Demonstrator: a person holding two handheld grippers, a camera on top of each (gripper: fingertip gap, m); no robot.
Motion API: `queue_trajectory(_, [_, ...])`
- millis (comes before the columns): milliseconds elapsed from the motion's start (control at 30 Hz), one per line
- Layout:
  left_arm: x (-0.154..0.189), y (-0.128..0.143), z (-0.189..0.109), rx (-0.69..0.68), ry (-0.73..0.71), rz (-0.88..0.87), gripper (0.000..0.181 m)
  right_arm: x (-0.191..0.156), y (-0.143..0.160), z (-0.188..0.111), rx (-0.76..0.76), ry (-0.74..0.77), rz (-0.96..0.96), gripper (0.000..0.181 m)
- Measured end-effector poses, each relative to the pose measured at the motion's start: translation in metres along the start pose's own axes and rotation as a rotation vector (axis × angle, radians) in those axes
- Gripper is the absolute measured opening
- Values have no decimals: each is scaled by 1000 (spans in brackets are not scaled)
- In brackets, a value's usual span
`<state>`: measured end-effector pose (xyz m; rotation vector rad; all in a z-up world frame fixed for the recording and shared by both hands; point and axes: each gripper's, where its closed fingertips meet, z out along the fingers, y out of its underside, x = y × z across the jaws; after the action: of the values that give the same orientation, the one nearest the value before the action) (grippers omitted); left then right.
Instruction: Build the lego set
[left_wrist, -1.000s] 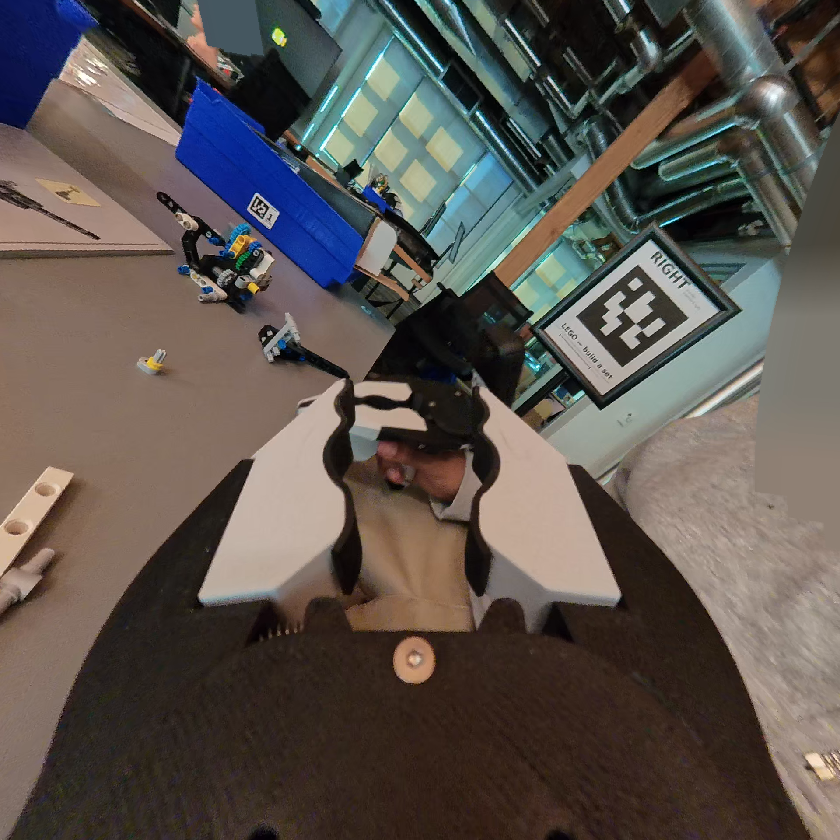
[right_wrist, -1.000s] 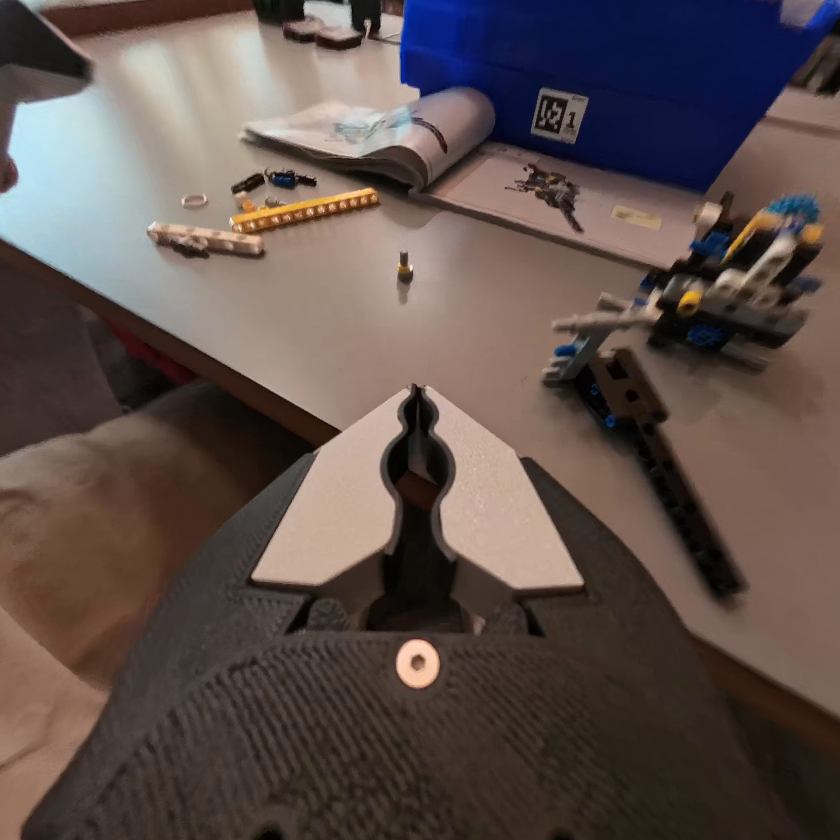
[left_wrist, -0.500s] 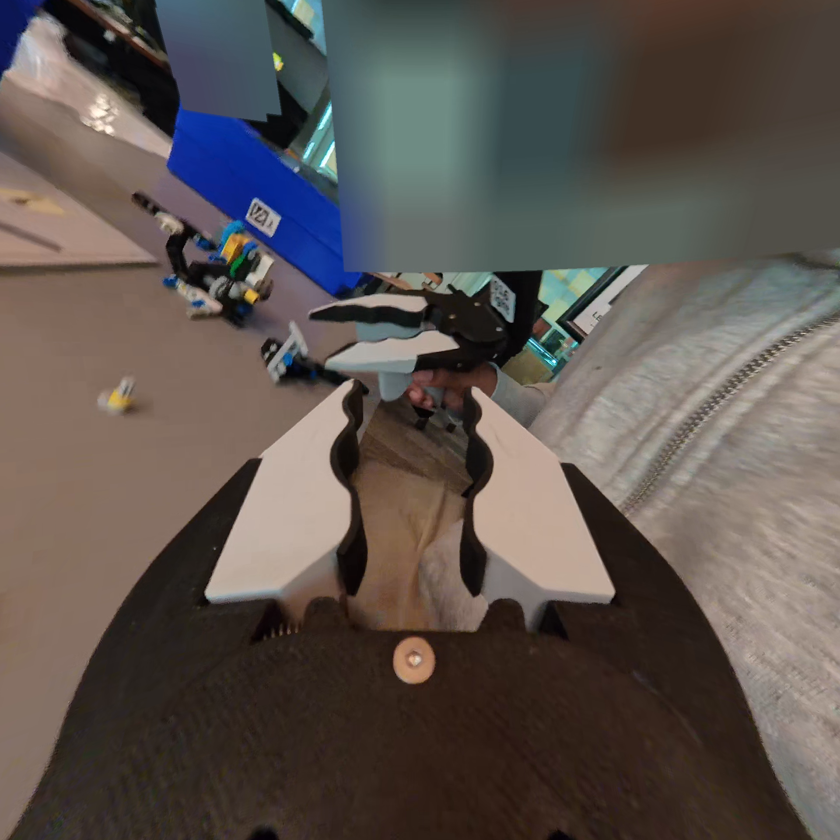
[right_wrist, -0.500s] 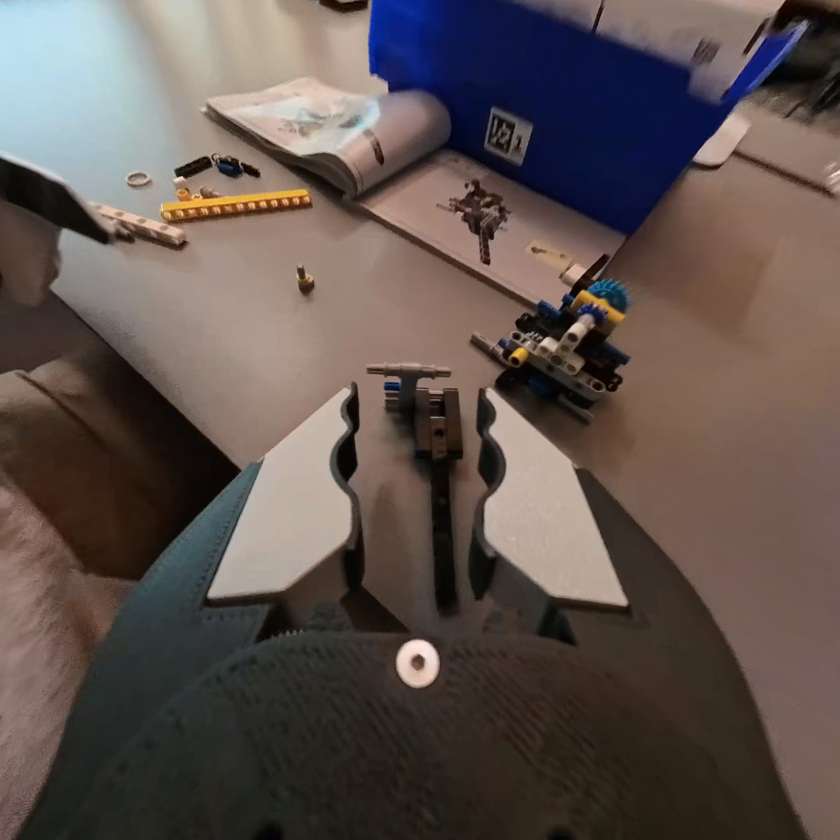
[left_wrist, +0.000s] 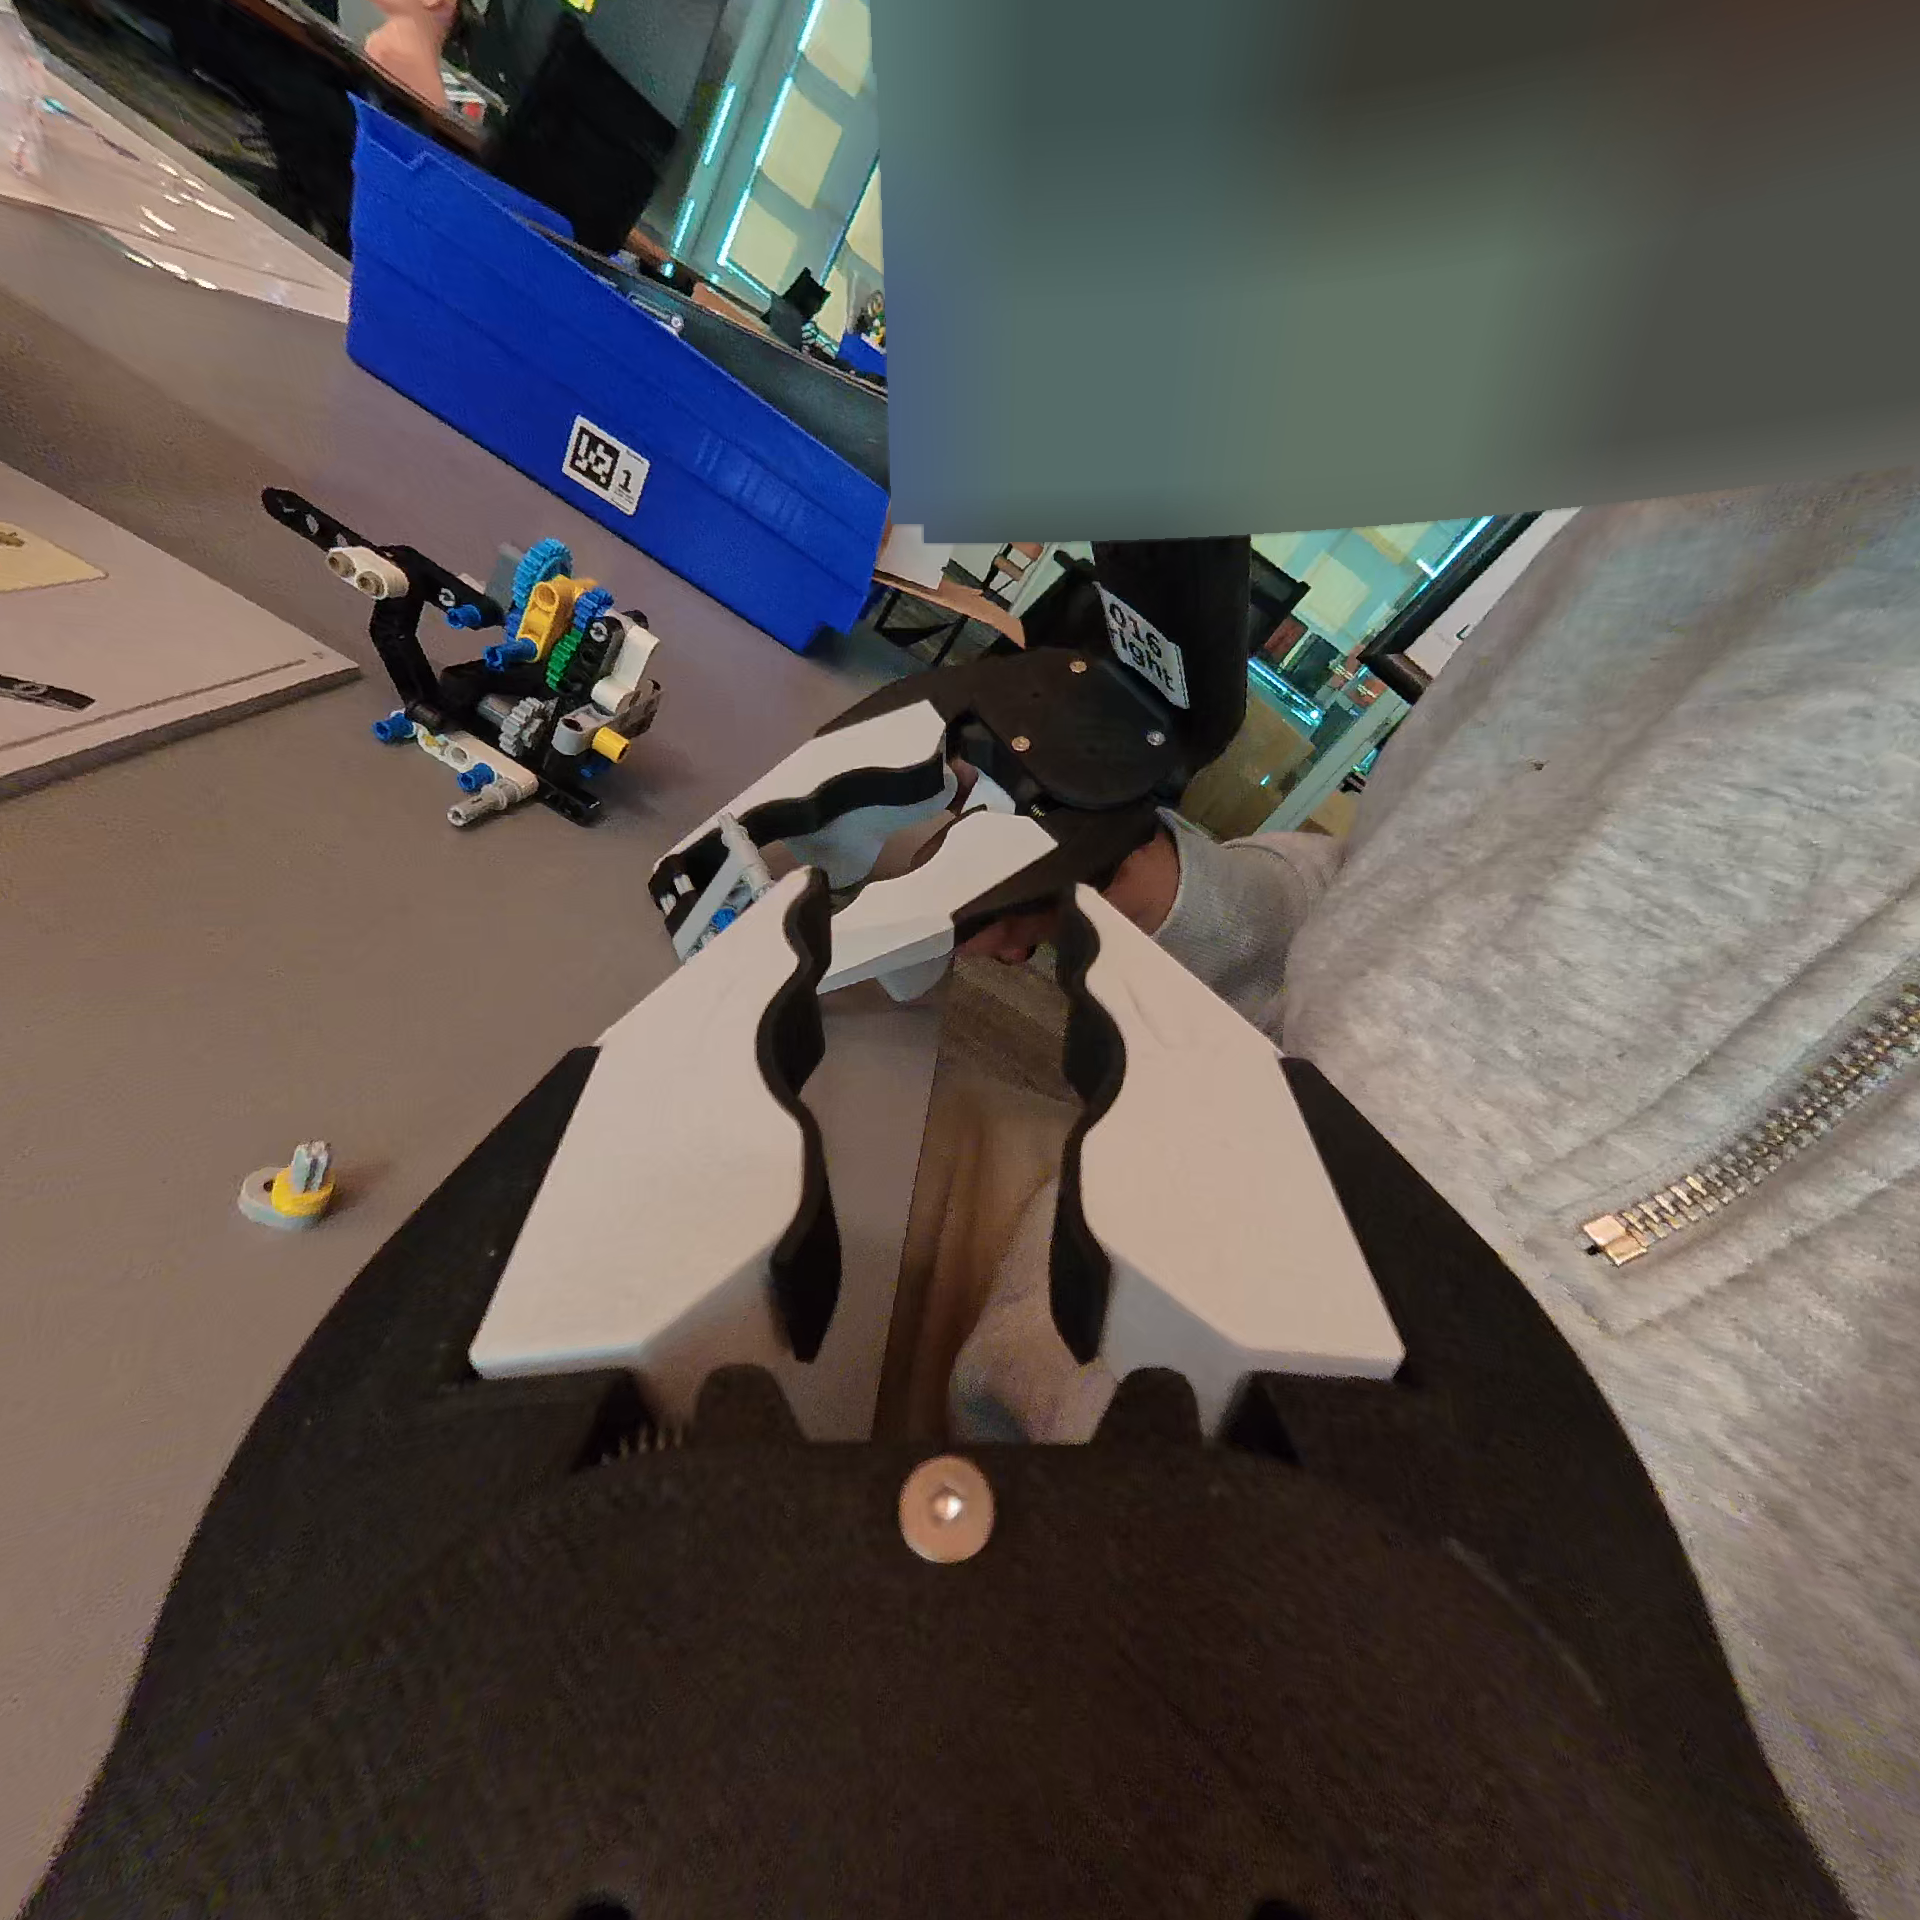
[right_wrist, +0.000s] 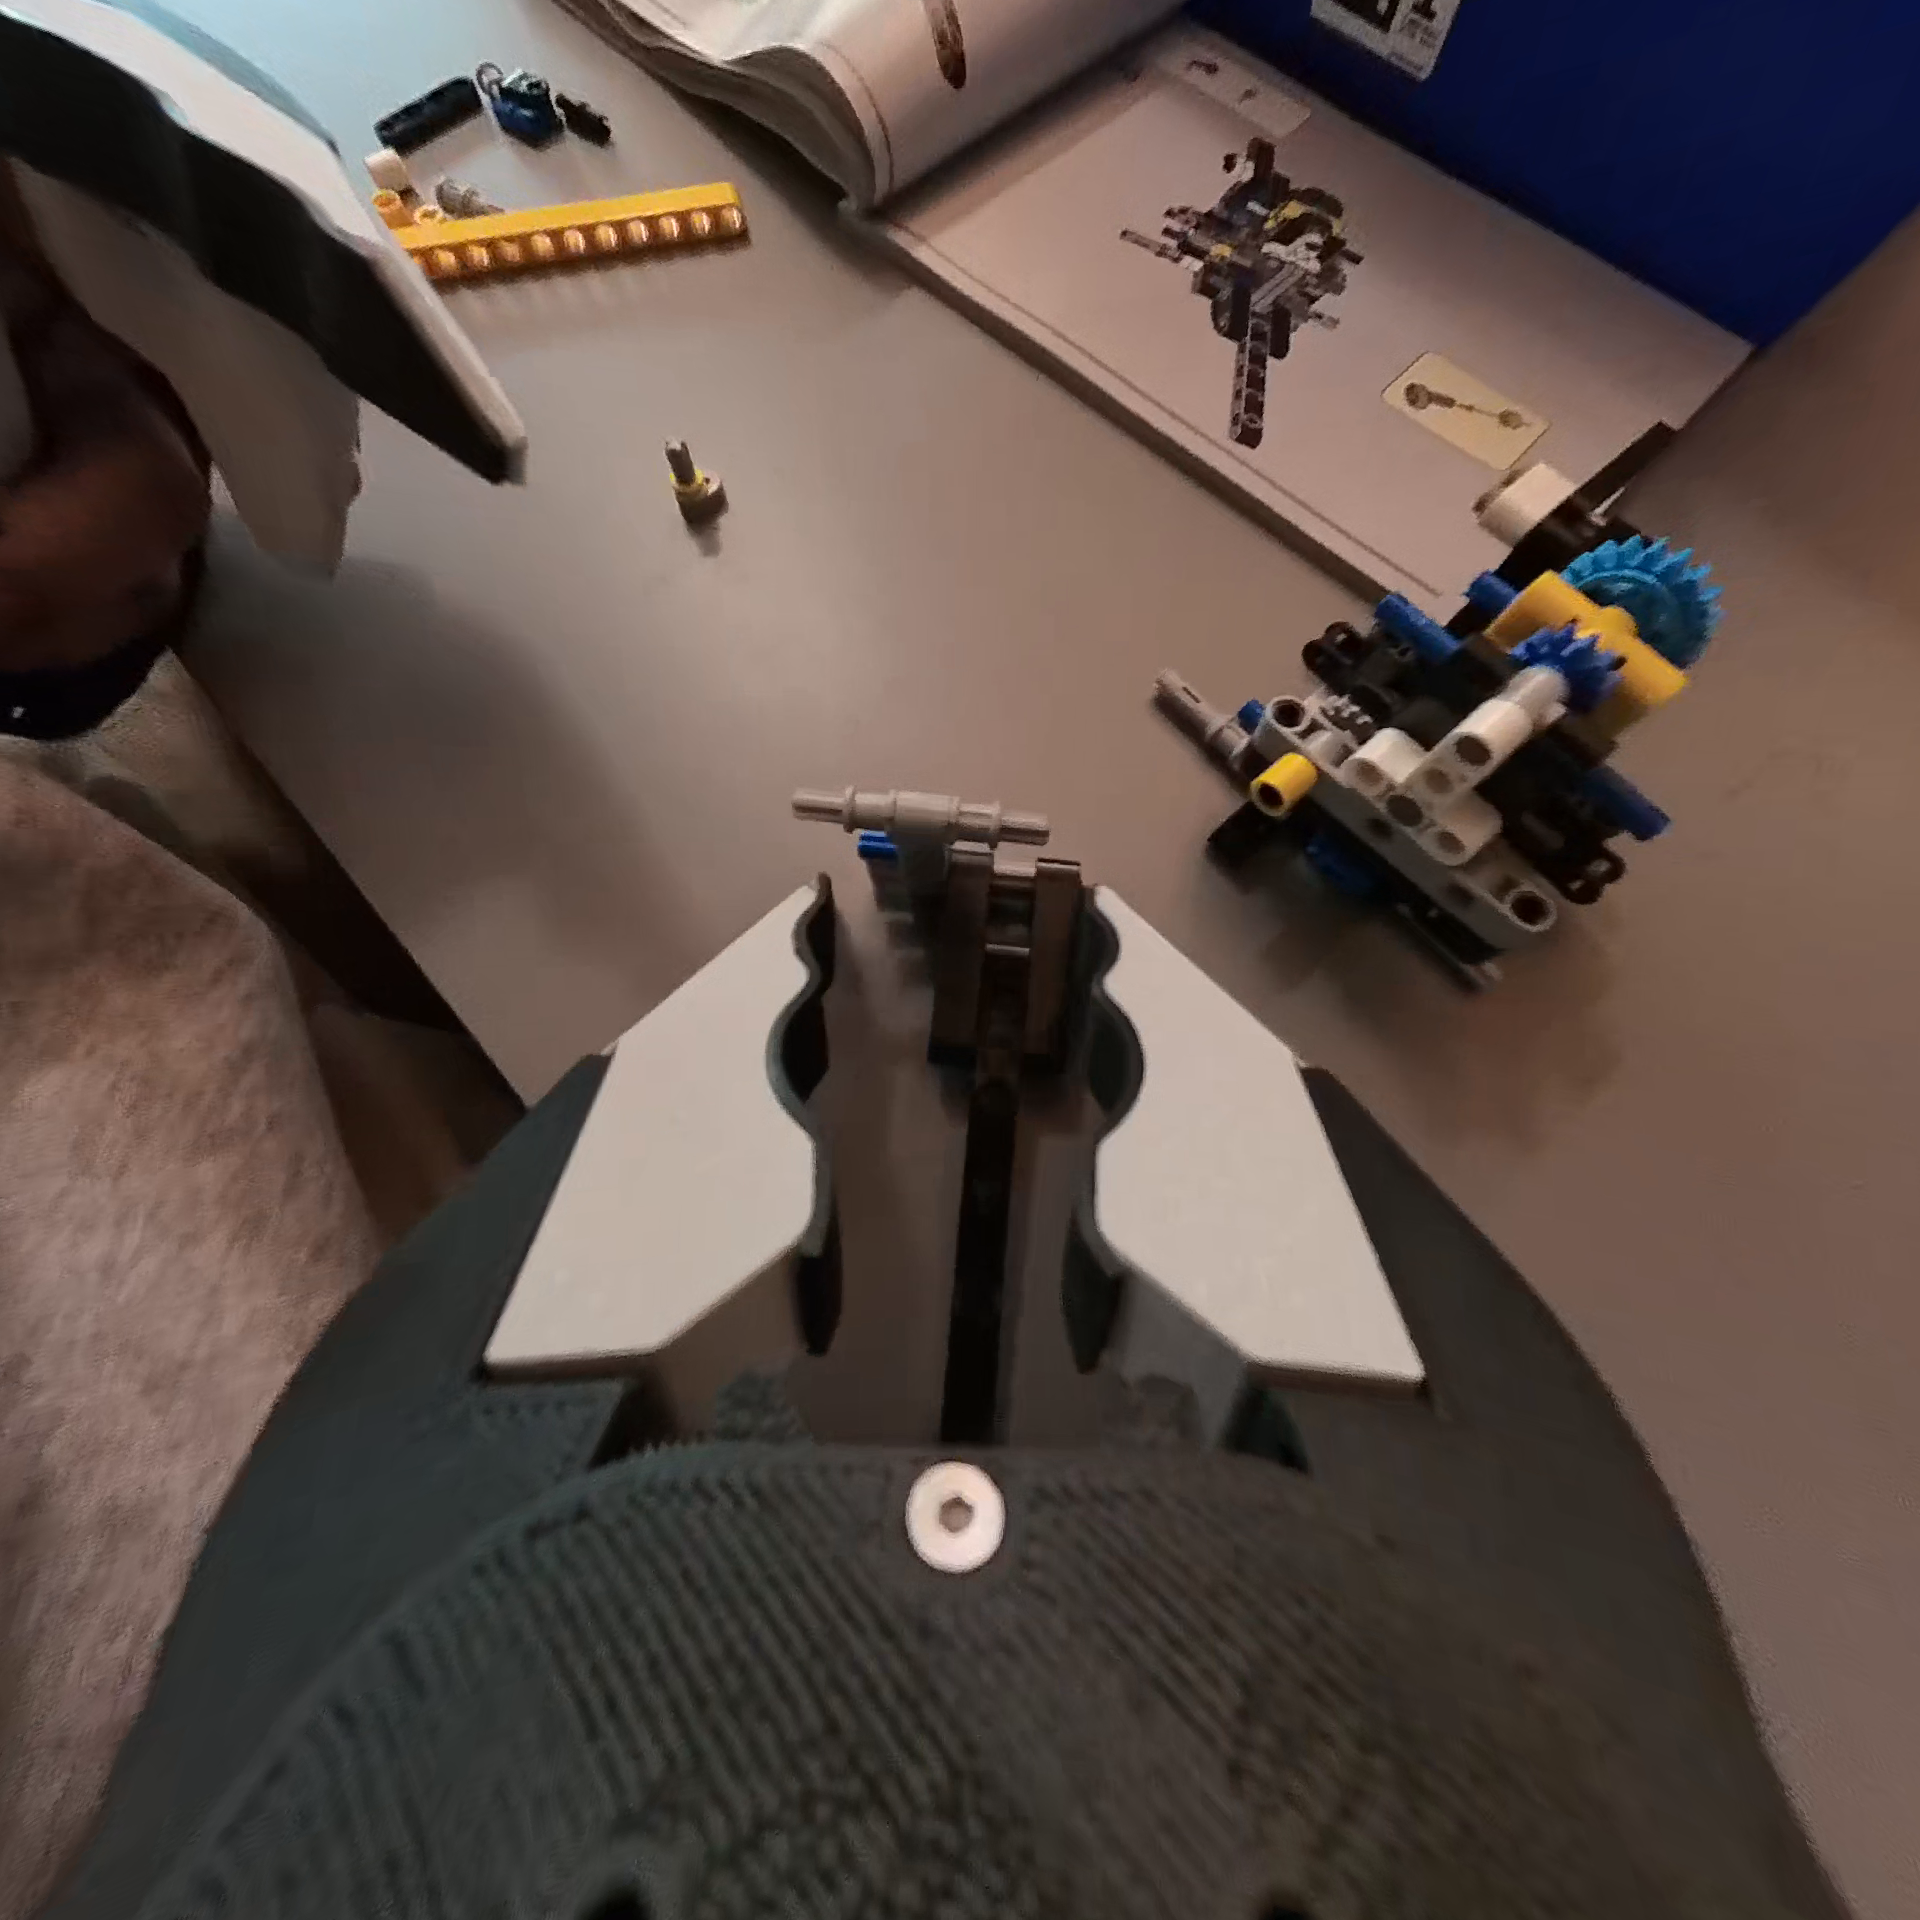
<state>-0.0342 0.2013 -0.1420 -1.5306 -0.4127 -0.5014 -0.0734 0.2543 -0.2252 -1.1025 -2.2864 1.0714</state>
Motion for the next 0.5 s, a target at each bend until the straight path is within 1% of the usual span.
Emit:
queue_trajectory(67, [-1, 0, 4, 0, -2, -8, 40, 0, 0, 1, 25, 3, 2, 40])
queue_trajectory(200, [-6, -4, 13, 20, -9, -20, 40, 3, -2, -3, 65, 30, 5, 38])
queue_trajectory(233, [-8, -6, 15, 27, -21, -14, 39, 4, -2, -4, 71, 37, -4, 31])
queue_trajectory(367, [-13, -10, 21, 48, -49, -26, 40, 8, -4, -14, 111, 45, -40, 31])
queue_trajectory(500, [-17, -12, 20, 65, -82, -25, 40, 8, -7, -22, 146, -9, 16, 31])
